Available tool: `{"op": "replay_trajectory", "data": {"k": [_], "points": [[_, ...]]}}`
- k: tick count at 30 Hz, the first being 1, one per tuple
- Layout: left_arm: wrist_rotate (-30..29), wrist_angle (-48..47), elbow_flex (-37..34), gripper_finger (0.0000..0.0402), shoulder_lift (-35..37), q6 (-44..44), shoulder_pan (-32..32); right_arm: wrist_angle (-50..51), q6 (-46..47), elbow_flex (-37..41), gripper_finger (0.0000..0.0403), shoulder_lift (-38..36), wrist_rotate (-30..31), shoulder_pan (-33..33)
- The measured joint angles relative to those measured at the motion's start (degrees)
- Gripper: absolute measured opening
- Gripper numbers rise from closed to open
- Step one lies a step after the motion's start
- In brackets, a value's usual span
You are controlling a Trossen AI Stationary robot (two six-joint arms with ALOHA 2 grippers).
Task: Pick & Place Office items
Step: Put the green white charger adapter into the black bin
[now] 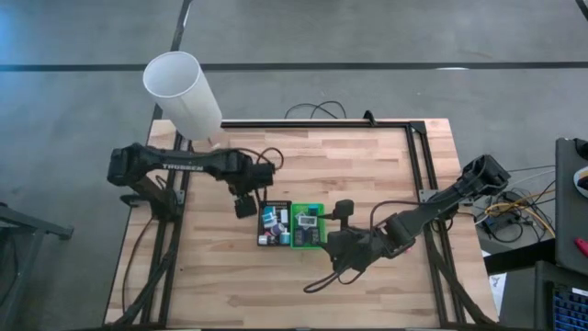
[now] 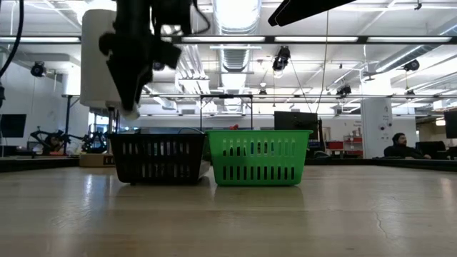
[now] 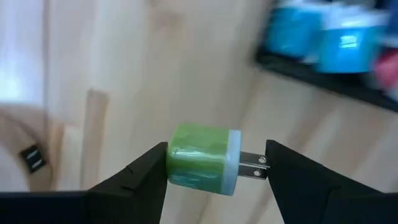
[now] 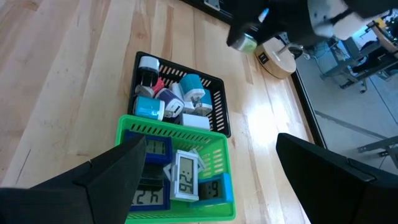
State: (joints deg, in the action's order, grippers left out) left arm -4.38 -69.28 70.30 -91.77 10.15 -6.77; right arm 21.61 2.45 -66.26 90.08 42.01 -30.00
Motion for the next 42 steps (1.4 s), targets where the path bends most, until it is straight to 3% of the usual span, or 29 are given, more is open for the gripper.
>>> {"op": "replay_trajectory", "data": {"k": [8, 16, 24, 42], "points": [[0.8, 0.6, 6.2, 0.0232, -0.1, 3.6, 10.1, 0.0, 0.0, 0.0, 0.0358, 0.0, 0.0, 0.0], [1.0, 9.8, 8.3, 0.0232, -0.1, 4.8, 16.2, 0.0, 0.1, 0.0, 0.0358, 0.0, 0.0, 0.0], [1.0, 19.8, 8.2, 0.0232, -0.1, 3.1, 18.3, 0.7, 0.1, 0.0, 0.0358, 0.0, 0.0, 0.0], [1.0, 25.0, -1.1, 0.0232, -0.2, 2.7, 18.3, 2.3, 0.5, 0.0, 0.0358, 0.0, -0.5, -0.1]]}}
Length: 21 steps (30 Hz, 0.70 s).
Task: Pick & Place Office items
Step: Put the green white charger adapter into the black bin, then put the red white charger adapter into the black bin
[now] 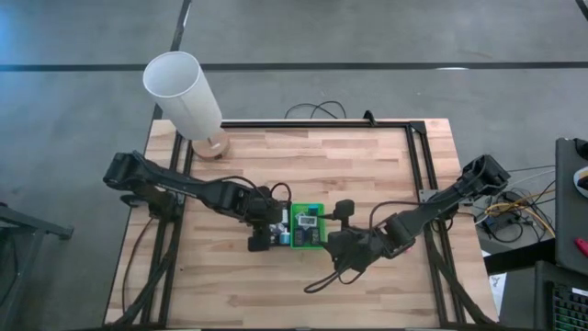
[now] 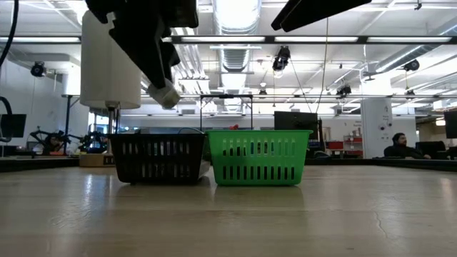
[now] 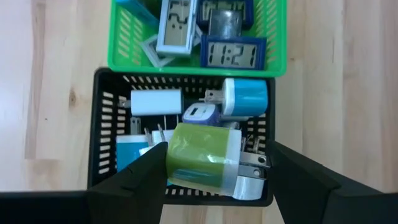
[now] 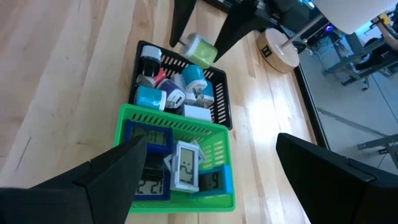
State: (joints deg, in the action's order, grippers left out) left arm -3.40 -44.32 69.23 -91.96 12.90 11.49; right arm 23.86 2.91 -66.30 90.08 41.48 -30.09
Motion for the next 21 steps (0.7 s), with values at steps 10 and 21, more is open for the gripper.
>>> {"op": "replay_trajectory", "data": {"k": [10, 21], "points": [[0.0, 3.5, -2.1, 0.0232, 0.0, -0.3, 0.0, 0.0, 0.2, 0.0, 0.0358, 0.0, -2.6, 0.0], [0.0, 4.0, -2.9, 0.0291, 0.0, -0.1, 0.0, -0.1, 0.1, 0.1, 0.0358, 0.0, -2.6, 0.0]]}}
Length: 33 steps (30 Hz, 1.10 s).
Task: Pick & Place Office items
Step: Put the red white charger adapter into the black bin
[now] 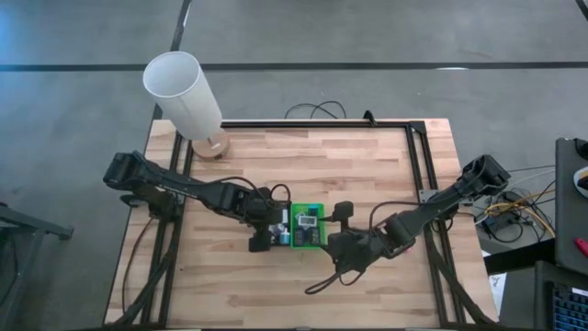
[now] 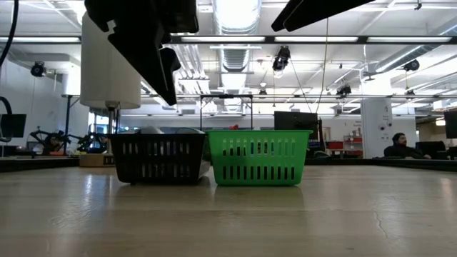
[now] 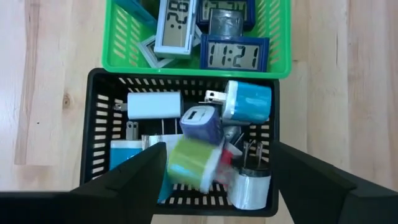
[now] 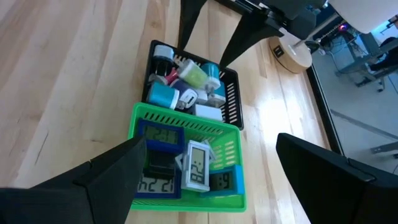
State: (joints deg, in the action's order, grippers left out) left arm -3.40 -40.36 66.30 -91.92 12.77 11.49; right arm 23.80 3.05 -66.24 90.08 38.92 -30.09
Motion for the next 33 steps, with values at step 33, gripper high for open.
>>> {"op": "replay_trajectory", "data": {"k": [33], "points": [[-0.8, 0.7, 0.0, 0.0292, 0.0, -6.2, 0.0, 50.0, 75.8, 2.0, 0.0358, -0.7, -30.7, 0.1]]}}
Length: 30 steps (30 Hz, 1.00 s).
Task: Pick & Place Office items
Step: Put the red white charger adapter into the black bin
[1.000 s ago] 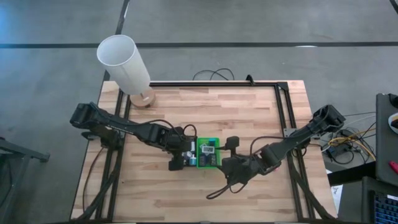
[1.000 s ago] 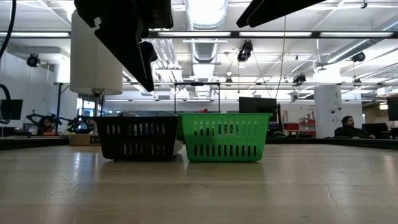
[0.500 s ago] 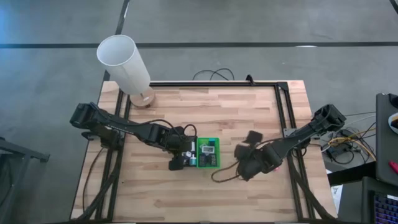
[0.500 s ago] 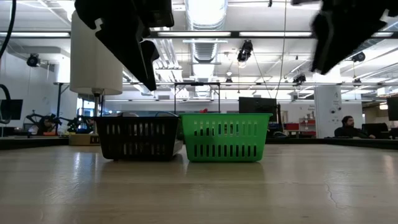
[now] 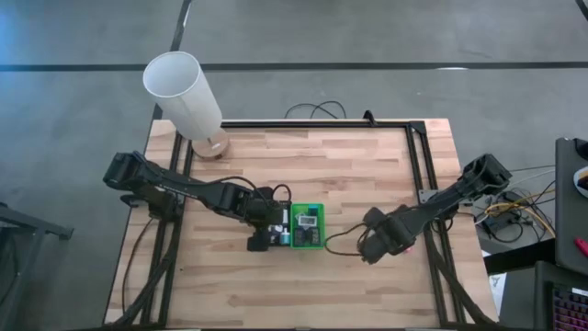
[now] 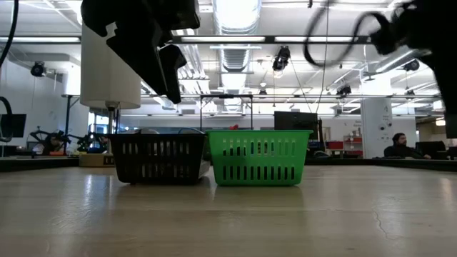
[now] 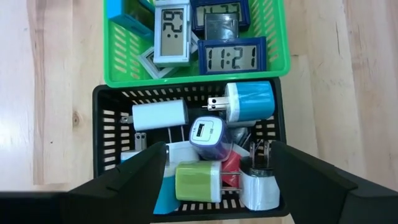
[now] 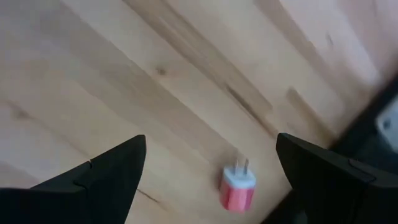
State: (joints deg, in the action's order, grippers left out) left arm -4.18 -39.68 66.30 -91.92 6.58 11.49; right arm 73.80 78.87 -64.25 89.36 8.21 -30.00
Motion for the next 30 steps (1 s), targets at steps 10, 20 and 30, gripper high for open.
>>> {"op": "replay_trajectory", "data": {"k": [10, 20, 30], "points": [[0.1, -0.1, 0.0, 0.0292, 0.0, -1.1, 0.0, 0.8, 12.3, 12.6, 0.0358, 0.0, -13.2, -1.0], [0.1, -0.1, 0.0, 0.0292, 0.0, -1.0, 0.0, -12.5, 11.1, 18.3, 0.0358, 0.0, -17.9, -3.2], [0.1, -0.1, 0.0, 0.0292, 0.0, -0.8, 0.0, -14.2, 11.7, 18.5, 0.0358, 0.0, -18.8, -3.4]]}}
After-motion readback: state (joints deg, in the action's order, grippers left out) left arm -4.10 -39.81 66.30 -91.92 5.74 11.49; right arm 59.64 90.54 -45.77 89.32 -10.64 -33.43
